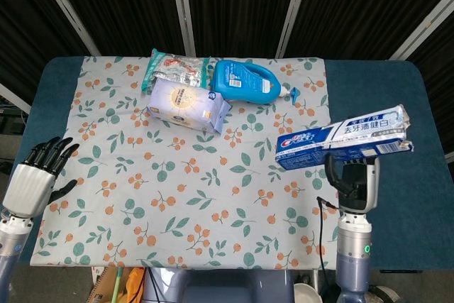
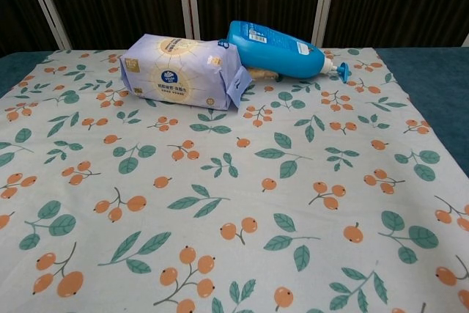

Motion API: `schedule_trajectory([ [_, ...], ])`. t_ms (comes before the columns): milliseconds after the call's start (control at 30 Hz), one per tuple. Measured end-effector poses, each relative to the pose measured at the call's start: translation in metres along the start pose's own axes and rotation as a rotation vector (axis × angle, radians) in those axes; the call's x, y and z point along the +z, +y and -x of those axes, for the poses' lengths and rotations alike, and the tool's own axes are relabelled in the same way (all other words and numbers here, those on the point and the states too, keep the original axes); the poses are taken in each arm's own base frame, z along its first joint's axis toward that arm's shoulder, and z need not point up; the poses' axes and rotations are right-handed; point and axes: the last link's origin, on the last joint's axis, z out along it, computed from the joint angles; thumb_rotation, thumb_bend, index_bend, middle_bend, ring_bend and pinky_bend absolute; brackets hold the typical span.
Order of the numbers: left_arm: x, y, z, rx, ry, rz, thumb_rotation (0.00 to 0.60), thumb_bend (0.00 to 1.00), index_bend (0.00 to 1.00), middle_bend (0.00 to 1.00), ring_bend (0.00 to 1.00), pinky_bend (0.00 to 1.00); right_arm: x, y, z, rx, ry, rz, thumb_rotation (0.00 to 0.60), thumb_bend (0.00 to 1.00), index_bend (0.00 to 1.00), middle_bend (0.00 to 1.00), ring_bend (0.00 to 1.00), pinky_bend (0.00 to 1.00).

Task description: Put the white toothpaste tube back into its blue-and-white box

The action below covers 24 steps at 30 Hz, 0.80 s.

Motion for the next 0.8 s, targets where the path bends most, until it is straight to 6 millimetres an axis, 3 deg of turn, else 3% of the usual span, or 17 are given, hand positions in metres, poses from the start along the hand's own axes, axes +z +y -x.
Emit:
schedule_trajectory([
  [100,0.0,0.0,0.0,-0.001,0.0,-0.001,0.6,0.12,0.18,0.16,0.17,0.25,0.0,0.0,-0.001,-0.007,0.003,-0.008,0.6,0.49,0.39,0.58,0.54,0.62],
  [500,0.0,0.001,0.001,-0.002,-0.006,0.002,0.6,0.12,0.18,0.16,0.17,0.25,-0.003,0.004,-0.005,-0.083,-0.011,0.002,0.6,0.5,0.39,0.59,0.54,0.62],
  [800,0.0,0.002,0.0,-0.007,-0.005,0.009,0.6,0.12,0.19,0.16,0.17,0.25,-0.004,0.01,-0.015,-0.349,-0.118,0.034,0.6,0.5,0.39,0.59,0.54,0.62],
])
